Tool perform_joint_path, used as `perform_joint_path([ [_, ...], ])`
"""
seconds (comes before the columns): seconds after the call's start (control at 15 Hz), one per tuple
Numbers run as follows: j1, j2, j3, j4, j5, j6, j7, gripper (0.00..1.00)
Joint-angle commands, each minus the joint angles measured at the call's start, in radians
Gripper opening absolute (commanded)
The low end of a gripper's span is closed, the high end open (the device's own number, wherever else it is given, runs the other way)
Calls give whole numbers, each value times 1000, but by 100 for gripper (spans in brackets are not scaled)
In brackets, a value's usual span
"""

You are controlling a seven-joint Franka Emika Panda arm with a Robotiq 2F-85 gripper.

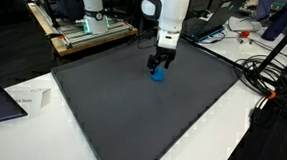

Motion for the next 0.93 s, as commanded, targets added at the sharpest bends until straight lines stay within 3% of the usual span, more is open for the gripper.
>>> perform_joint_path([
  [0.0,-15,39,4,41,-29,-3,23,84],
  [0.07,-14,45,2,47,-30,-7,24,68],
  [0.27,-13,58,0,56,-30,-13,25,44],
  [0.73,-12,-3,-2,40,-34,-56,21,6],
  [0.87,-14,-52,-6,19,-38,-83,16,5],
])
